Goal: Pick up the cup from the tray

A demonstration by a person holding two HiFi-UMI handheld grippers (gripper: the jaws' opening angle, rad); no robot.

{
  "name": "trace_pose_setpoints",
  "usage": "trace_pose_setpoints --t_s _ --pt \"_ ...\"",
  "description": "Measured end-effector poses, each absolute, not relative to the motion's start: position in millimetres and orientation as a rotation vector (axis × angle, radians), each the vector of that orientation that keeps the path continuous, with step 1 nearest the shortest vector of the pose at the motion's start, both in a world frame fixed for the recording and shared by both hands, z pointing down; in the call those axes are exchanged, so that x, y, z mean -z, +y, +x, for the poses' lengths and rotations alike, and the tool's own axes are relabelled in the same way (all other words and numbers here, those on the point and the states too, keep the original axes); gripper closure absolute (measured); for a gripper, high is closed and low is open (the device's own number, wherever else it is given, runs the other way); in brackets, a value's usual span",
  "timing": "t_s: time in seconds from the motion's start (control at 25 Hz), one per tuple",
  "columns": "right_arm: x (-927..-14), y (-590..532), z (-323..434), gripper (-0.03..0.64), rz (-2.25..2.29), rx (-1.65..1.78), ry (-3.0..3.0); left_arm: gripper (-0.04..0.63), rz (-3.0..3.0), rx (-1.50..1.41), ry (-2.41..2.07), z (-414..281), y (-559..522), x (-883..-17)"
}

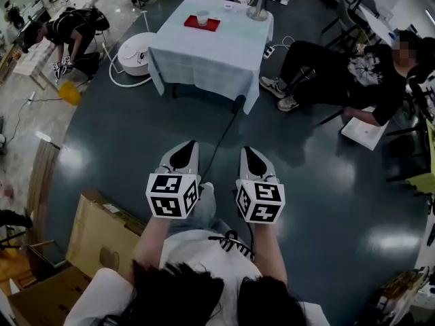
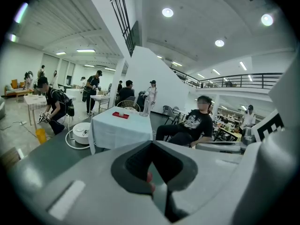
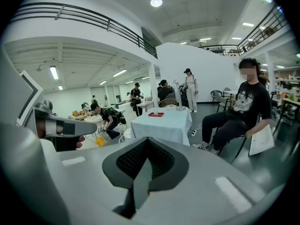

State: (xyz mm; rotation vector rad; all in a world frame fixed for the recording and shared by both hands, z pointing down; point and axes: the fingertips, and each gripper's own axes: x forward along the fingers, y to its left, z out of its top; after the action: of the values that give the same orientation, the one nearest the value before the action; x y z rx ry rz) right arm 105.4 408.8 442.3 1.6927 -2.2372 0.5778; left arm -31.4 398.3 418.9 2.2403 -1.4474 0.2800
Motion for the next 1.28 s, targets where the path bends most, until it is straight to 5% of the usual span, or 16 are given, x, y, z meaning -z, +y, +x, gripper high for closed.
trace_pose_setpoints --t_s 1.08,1.28 --pt "-436.6 303.1 93.7 0.591 1.644 -0.502 -2.323 0.595 2.329 -0.319 -1.426 -28.0 296.2 -425.1" --pt "-439.8 250.3 59.3 0.537 1.537 -0.513 -2.408 0.595 2.308 -0.330 -1.418 -45.8 244.6 -436.9"
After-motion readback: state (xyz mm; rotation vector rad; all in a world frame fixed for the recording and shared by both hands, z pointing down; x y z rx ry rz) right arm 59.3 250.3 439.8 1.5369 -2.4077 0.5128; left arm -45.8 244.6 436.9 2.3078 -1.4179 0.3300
